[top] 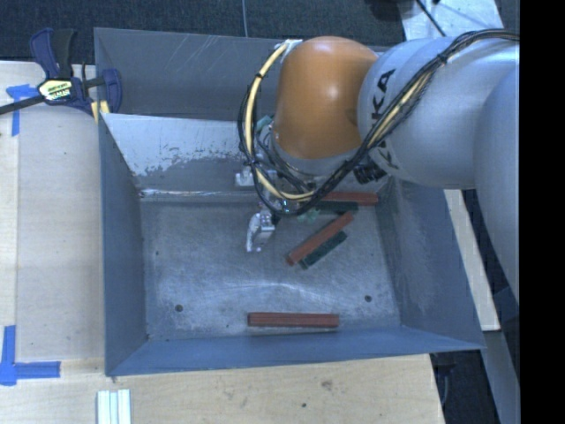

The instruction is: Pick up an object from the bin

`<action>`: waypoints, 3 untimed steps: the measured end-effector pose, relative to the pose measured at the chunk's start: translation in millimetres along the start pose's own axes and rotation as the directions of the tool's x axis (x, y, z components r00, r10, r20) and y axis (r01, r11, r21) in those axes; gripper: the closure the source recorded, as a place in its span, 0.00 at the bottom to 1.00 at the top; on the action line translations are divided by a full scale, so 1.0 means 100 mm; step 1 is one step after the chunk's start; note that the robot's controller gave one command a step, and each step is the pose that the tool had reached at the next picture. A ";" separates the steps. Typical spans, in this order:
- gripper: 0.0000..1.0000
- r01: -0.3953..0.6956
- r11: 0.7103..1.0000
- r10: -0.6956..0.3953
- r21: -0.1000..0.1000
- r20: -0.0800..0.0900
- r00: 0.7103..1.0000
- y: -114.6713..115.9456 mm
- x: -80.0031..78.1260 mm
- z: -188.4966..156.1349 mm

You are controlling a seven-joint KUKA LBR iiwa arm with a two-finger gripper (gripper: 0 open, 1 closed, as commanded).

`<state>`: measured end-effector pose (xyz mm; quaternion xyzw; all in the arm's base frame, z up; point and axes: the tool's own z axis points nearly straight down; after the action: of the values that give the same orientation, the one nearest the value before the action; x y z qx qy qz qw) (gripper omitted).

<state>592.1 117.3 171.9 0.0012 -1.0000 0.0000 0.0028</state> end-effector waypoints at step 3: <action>0.00 0.097 0.995 -0.097 -0.001 0.014 0.995 -0.35 -0.31 0.94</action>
Offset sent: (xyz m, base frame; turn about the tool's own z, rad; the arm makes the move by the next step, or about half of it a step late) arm 0.0320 -0.0364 -0.1019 0.0531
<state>623.0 82.4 77.9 0.0499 -0.9987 -0.0009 -0.0045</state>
